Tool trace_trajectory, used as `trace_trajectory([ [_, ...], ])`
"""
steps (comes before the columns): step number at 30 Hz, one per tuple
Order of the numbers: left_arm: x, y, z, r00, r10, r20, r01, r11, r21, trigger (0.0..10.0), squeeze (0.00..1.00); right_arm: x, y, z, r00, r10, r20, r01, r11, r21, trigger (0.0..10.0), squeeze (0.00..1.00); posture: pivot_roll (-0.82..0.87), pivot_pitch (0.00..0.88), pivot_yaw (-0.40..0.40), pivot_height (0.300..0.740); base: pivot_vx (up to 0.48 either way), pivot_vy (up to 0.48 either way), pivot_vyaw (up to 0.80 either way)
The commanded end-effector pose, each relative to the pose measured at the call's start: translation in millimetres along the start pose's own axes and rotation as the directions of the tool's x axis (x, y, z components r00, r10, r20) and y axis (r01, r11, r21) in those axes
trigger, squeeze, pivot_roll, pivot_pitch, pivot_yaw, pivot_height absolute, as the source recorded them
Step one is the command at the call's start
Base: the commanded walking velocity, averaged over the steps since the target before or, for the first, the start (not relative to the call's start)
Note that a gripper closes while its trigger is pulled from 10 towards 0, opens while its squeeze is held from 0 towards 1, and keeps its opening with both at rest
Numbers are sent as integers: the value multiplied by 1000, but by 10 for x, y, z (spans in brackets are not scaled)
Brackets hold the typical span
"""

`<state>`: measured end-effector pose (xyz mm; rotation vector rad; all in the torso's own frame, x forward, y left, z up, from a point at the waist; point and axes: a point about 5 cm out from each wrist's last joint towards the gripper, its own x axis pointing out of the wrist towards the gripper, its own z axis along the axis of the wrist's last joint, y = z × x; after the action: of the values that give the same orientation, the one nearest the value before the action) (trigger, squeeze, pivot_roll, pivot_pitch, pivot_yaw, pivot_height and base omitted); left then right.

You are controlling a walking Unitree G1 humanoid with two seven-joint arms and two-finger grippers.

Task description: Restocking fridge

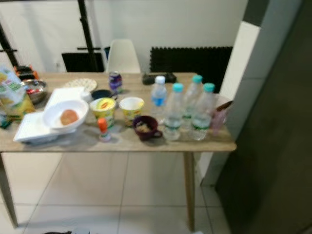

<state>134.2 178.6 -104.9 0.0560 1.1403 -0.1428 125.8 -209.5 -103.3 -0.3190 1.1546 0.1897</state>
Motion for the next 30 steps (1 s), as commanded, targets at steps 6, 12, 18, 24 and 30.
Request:
trace_trajectory([
  [6, -3, 23, 8, 1000, 6, 3, -6, 1000, 3, 10000, 0, 20, -28, 392, 986, 32, 162, -40, 998, 43, 10000, 0, -30, 3, -14, 740, 0, 0, 0],
  [12, -3, 14, 0, 1000, 3, 0, -3, 1000, 7, 10000, 0, -12, 16, 833, 924, 172, 343, -200, 979, 47, 10000, 0, -33, 3, -17, 740, 0, 0, 0],
  [18, -3, 8, -8, 1000, 2, 1, -2, 1000, 3, 10000, 0, -66, 123, 1071, 841, 337, 424, -349, 936, -51, 10000, 0, -29, 0, -22, 740, 0, 0, 0],
  [24, -6, 16, -17, 1000, 3, 0, -3, 1000, 3, 10000, 0, -180, 236, 1288, 668, 555, 496, -550, 817, -173, 10000, 0, -30, 0, -23, 740, 0, 0, 0],
  [30, -8, 27, -17, 1000, 6, 2, -6, 1000, 1, 10000, 0, -324, 291, 1503, 471, 694, 544, -673, 682, -287, 10000, 400, -29, 2, -23, 740, 0, 0, 0],
])
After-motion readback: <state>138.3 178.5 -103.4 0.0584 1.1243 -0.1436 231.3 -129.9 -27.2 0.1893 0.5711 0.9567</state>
